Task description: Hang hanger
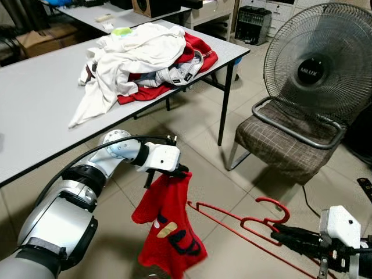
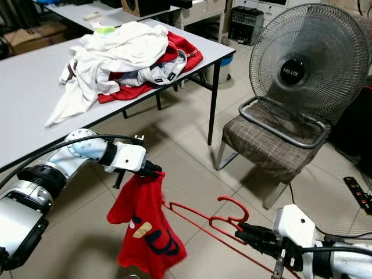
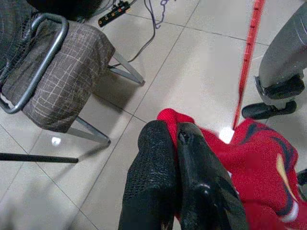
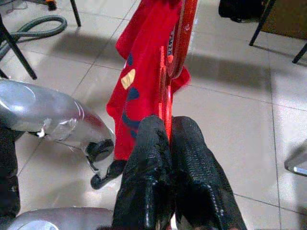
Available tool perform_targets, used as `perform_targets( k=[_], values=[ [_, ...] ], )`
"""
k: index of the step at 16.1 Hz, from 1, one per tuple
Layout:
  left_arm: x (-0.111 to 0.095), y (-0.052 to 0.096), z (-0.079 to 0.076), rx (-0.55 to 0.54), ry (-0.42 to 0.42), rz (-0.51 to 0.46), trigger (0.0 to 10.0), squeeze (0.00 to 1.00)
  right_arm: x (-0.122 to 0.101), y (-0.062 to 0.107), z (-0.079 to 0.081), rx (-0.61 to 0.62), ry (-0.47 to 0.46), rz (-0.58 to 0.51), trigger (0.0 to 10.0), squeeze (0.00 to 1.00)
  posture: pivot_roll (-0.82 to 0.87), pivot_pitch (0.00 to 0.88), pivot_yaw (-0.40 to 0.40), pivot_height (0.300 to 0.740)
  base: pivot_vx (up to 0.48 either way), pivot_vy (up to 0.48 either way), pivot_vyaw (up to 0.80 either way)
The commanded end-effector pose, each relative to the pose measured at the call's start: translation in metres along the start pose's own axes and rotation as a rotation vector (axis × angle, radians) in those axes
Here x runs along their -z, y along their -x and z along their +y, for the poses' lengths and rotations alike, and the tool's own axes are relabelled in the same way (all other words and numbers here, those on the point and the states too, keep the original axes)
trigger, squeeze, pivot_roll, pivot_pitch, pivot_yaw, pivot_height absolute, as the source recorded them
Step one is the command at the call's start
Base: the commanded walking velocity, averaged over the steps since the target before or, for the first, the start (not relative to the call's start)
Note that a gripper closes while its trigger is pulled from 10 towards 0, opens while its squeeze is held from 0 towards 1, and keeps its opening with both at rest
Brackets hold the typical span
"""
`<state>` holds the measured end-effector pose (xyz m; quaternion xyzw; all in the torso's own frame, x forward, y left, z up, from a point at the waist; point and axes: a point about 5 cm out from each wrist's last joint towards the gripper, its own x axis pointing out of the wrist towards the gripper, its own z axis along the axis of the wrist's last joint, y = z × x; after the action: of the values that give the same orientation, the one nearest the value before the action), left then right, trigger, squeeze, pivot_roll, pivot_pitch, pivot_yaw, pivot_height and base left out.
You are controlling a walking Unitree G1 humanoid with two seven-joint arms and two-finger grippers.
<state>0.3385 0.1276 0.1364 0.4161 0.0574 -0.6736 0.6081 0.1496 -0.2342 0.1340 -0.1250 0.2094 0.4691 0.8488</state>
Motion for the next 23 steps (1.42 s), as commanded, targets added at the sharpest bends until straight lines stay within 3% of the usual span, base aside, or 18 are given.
perform_targets(
  k=[1,5,10,13,23],
  values=[
    [0.001,0.003,-0.001,0.012,-0.007,0.009,0.0,0.00,-0.001,0.002,-0.004,0.010,0.004,0.008,10.0,0.00,-0.10,0.021,0.033,0.740,0.000,0.000,0.00],
    [-0.011,0.001,0.000,0.073,-0.045,-0.078,0.0,0.00,-0.007,0.001,-0.002,-0.010,-0.006,-0.048,10.0,0.00,-0.10,0.026,0.048,0.740,0.000,0.000,0.00],
    [-0.007,0.001,-0.001,0.101,-0.065,-0.022,0.0,0.00,-0.008,0.009,0.001,-0.015,-0.005,-0.035,10.0,0.00,-0.11,0.029,0.059,0.740,0.000,0.000,0.00],
    [-0.006,0.003,-0.001,0.103,-0.066,-0.008,0.0,0.00,-0.005,0.016,-0.005,0.037,0.009,-0.008,10.0,0.00,-0.11,0.031,0.065,0.740,0.000,0.000,0.00],
    [-0.018,-0.002,-0.006,0.158,-0.118,-0.108,0.0,0.00,-0.002,0.009,-0.016,-0.049,0.013,0.015,10.0,0.00,-0.09,0.039,0.052,0.740,0.000,0.000,0.00]
  ],
)
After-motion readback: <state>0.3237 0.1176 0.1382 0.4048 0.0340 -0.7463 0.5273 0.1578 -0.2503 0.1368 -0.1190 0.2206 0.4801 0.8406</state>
